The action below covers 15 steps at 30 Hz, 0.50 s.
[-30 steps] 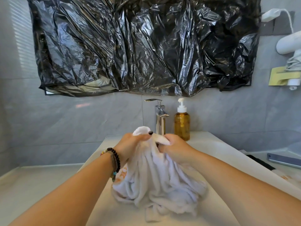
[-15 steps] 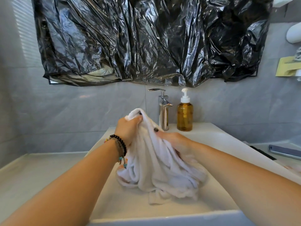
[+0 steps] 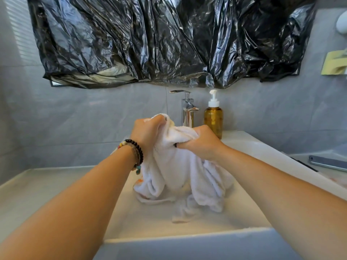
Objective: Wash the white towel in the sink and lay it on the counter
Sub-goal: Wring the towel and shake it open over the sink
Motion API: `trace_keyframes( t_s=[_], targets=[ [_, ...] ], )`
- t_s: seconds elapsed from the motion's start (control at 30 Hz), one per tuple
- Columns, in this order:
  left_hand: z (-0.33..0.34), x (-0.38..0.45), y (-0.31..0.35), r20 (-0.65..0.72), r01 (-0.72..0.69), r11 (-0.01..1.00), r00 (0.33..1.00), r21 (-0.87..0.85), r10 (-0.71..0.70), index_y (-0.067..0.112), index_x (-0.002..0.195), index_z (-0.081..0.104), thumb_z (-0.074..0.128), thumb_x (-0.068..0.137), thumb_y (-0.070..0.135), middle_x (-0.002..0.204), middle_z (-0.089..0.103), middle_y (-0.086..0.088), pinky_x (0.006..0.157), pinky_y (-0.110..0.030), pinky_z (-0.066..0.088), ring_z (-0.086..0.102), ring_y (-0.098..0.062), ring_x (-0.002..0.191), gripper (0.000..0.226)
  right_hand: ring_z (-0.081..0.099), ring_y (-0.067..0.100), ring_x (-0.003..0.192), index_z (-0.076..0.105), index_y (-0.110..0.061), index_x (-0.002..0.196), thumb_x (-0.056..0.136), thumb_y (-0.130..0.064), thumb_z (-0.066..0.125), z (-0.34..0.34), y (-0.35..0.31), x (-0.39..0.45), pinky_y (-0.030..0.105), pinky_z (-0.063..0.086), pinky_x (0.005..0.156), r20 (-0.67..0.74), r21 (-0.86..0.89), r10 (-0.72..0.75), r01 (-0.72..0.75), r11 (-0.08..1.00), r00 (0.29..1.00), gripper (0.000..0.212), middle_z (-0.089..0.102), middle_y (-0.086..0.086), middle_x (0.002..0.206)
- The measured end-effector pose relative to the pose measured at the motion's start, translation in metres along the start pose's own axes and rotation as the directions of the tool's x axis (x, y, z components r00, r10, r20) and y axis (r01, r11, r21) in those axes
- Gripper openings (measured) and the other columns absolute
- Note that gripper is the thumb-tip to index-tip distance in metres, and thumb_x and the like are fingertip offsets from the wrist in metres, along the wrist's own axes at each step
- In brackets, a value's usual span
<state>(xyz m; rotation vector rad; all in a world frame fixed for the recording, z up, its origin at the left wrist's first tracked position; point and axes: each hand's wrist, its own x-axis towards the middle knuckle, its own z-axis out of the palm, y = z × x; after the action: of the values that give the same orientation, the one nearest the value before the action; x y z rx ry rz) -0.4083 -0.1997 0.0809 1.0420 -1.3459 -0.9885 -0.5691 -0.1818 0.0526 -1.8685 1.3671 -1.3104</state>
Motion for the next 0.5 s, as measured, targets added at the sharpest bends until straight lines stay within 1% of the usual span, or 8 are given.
trace_keyframes(
  t_s=[0.03,0.07,0.13,0.2,0.27,0.37,0.43,0.5],
  targets=[
    [0.002,-0.004,-0.001,0.089,0.021,1.000,0.996,0.007,-0.022,0.007,0.082,0.065,0.064,0.065,0.034,0.076,0.059,-0.010,0.058,-0.024,0.043,0.051,-0.022,0.069,0.032,0.065,0.009,0.084,0.075,-0.009,0.090,0.076,-0.002,0.074,-0.005,-0.001,-0.002,0.030,0.051,0.076,-0.020,0.057,-0.013,0.015,0.998,1.000,0.015,0.075,0.004,0.094],
    [0.002,-0.006,-0.005,0.196,0.052,0.998,0.979,0.037,-0.058,0.007,0.089,0.069,0.066,0.063,0.040,0.084,0.066,-0.013,0.065,-0.027,0.046,0.057,-0.024,0.074,0.042,0.064,0.004,0.082,0.075,-0.014,0.087,0.077,0.006,0.070,-0.010,-0.001,-0.003,0.025,0.050,0.077,-0.044,0.121,-0.031,0.036,0.992,0.999,0.023,0.074,-0.001,0.092],
    [0.000,-0.010,-0.012,0.390,0.124,0.981,0.904,0.150,-0.174,0.012,0.101,0.070,0.067,0.063,0.045,0.099,0.070,-0.014,0.077,-0.032,0.047,0.062,-0.024,0.086,0.050,0.061,-0.005,0.068,0.071,-0.014,0.081,0.078,0.017,0.059,-0.026,-0.005,-0.004,0.014,0.047,0.069,-0.126,0.221,-0.048,0.075,0.972,0.991,0.034,0.069,-0.012,0.077],
    [-0.003,-0.014,-0.018,0.530,0.187,0.950,0.795,0.251,-0.296,0.014,0.105,0.069,0.067,0.067,0.043,0.105,0.072,-0.011,0.084,-0.033,0.050,0.066,-0.027,0.093,0.048,0.056,-0.004,0.056,0.070,-0.001,0.086,0.081,0.018,0.052,-0.038,-0.007,-0.004,0.008,0.044,0.056,-0.222,0.237,-0.017,0.071,0.969,0.975,0.026,0.063,-0.008,0.070],
    [-0.001,-0.015,-0.022,0.583,0.150,0.930,0.742,0.336,-0.330,0.014,0.109,0.068,0.075,0.064,0.036,0.106,0.074,-0.010,0.088,-0.036,0.054,0.069,-0.027,0.099,0.051,0.052,0.002,0.057,0.066,0.000,0.092,0.083,0.014,0.051,-0.041,-0.004,-0.002,0.007,0.041,0.050,-0.237,0.176,-0.001,0.044,0.983,0.971,0.022,0.059,0.000,0.073],
    [0.004,-0.011,-0.023,0.520,0.026,0.905,0.812,0.424,-0.267,0.014,0.112,0.067,0.078,0.073,0.023,0.106,0.074,-0.007,0.090,-0.039,0.055,0.070,-0.025,0.100,0.042,0.053,0.013,0.073,0.061,0.003,0.100,0.085,0.009,0.053,-0.035,0.003,0.003,0.017,0.043,0.059,-0.191,0.051,0.011,-0.002,0.999,0.982,0.018,0.059,0.009,0.086],
    [0.002,-0.008,-0.024,0.453,0.029,0.929,0.867,0.370,-0.207,0.013,0.114,0.066,0.075,0.078,0.020,0.111,0.072,-0.009,0.091,-0.040,0.055,0.068,-0.026,0.103,0.037,0.057,0.018,0.087,0.064,0.003,0.106,0.087,0.002,0.058,-0.032,0.011,0.007,0.026,0.046,0.072,-0.103,0.069,0.082,-0.076,0.995,0.991,0.020,0.064,0.010,0.097],
    [-0.003,-0.002,-0.026,0.417,0.058,0.968,0.895,0.244,-0.159,0.012,0.114,0.066,0.071,0.076,0.021,0.113,0.071,-0.011,0.091,-0.042,0.054,0.068,-0.027,0.104,0.039,0.063,0.021,0.103,0.068,-0.008,0.110,0.084,-0.010,0.070,-0.027,0.019,0.007,0.035,0.049,0.093,0.028,0.119,0.215,-0.217,0.969,0.976,0.026,0.069,0.007,0.110]
  ],
)
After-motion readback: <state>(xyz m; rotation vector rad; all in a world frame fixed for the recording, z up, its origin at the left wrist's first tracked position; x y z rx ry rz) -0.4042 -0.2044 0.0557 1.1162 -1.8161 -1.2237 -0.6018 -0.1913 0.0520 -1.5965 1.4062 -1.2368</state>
